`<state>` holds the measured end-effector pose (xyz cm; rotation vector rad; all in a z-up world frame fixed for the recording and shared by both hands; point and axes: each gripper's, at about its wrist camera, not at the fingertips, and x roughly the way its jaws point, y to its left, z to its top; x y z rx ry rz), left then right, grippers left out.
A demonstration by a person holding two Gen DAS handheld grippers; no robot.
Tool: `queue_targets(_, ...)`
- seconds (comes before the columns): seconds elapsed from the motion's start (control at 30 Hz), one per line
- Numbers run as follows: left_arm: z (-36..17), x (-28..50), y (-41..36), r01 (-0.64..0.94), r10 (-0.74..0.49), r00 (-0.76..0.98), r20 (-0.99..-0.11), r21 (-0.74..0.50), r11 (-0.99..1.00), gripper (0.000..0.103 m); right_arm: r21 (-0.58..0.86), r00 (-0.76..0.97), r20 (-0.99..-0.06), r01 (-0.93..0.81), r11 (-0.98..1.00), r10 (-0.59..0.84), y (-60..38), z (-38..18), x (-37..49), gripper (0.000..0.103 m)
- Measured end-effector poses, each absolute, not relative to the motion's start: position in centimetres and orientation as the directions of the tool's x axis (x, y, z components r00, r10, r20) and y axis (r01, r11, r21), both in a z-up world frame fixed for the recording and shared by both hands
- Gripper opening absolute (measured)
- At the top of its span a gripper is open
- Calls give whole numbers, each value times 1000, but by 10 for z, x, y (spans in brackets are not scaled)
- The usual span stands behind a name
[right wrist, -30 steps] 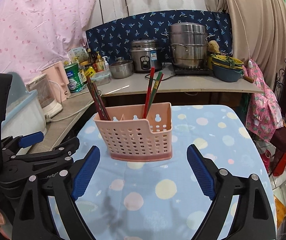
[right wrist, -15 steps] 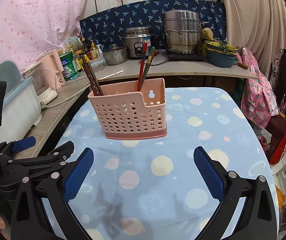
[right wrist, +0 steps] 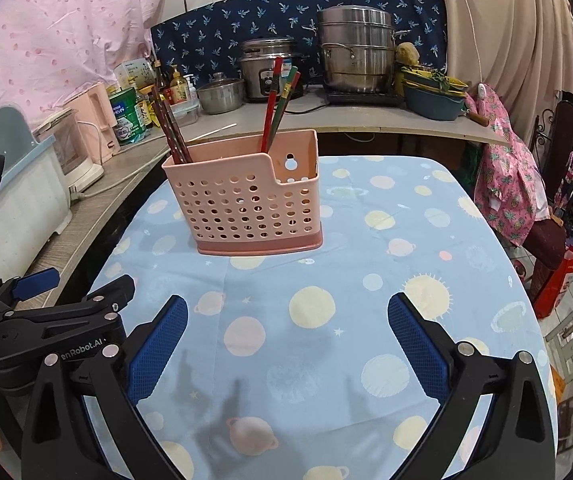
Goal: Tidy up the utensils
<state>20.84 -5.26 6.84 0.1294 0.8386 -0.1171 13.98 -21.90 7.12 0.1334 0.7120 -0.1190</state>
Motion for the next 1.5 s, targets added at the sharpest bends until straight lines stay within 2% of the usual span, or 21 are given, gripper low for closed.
queue_targets(1.5, 56, 215, -51, 139, -16, 660, -751, 101, 985, 94, 75, 734, -676, 167, 983, -73, -218, 57, 152, 97)
